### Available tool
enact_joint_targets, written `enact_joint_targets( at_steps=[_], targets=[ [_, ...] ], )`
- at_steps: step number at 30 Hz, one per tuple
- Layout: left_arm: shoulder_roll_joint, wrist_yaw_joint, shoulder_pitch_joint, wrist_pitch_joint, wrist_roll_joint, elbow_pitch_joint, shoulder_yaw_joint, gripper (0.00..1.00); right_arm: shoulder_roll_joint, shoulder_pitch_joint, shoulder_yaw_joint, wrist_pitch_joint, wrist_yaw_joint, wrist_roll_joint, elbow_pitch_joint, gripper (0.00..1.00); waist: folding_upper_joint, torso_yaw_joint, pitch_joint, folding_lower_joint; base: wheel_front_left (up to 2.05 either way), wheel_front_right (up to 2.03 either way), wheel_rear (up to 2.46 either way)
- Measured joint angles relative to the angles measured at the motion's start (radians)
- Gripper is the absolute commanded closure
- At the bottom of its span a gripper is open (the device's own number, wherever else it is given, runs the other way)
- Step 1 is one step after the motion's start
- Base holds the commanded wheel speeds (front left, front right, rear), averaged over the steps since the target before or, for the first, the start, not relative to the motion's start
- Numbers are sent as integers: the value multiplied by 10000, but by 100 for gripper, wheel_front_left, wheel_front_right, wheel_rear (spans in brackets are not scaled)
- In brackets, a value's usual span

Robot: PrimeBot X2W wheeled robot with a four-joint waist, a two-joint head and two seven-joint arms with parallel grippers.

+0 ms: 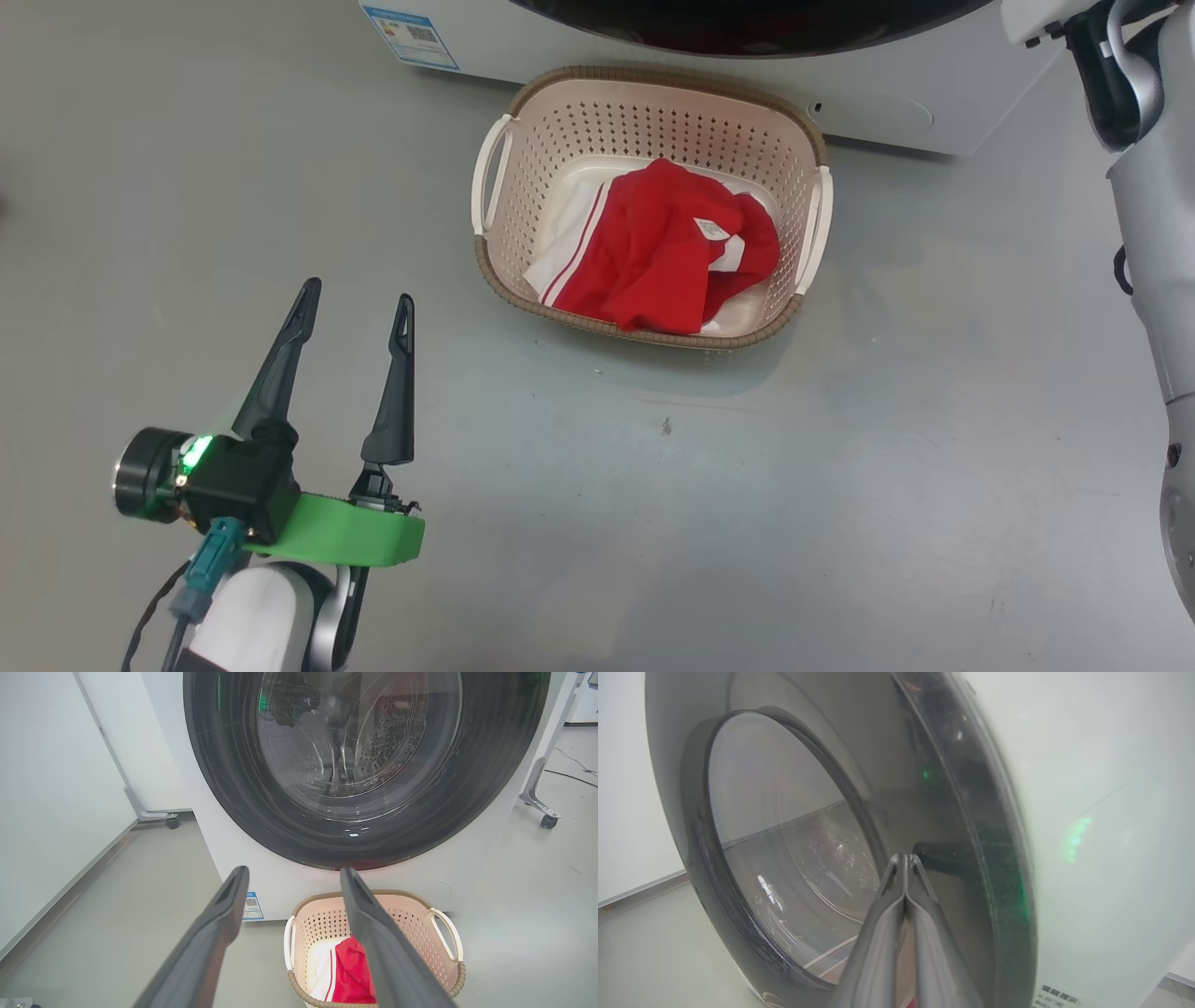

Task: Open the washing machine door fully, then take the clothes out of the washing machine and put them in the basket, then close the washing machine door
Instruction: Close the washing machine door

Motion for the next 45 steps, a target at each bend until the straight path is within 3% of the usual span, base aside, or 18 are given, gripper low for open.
enact_joint_targets(
  at_steps=[9,18,29,31,32,33,45],
  targets=[
    [-134,0,-125,-13,0,130,-6,0,127,-472,-464,-73,-10,268,734,100,0,193,191,0,0,0,0],
    [-159,-12,-221,-86,29,512,-27,0,194,-504,-159,-163,-21,320,1162,100,0,165,-33,0,0,0,0],
    [-17,-12,-214,-98,203,823,163,0,570,968,-48,-251,-19,662,997,100,0,-158,-608,0,0,0,0],
    [38,-12,-211,-98,203,863,205,0,585,1290,-144,-251,-19,679,617,58,0,-236,-736,0,0,0,0],
    [46,-12,-208,-98,201,876,230,0,604,1420,-188,-253,-19,698,414,21,0,-278,-802,0,0,0,0],
    [48,-12,-206,-98,201,895,244,0,637,1550,-228,-253,-19,709,228,0,0,-322,-867,0,0,0,0],
    [121,-115,-12,-100,130,1337,314,0,991,4443,-583,-253,-17,763,-1037,0,0,-928,-1827,0,0,0,0]
  ],
)
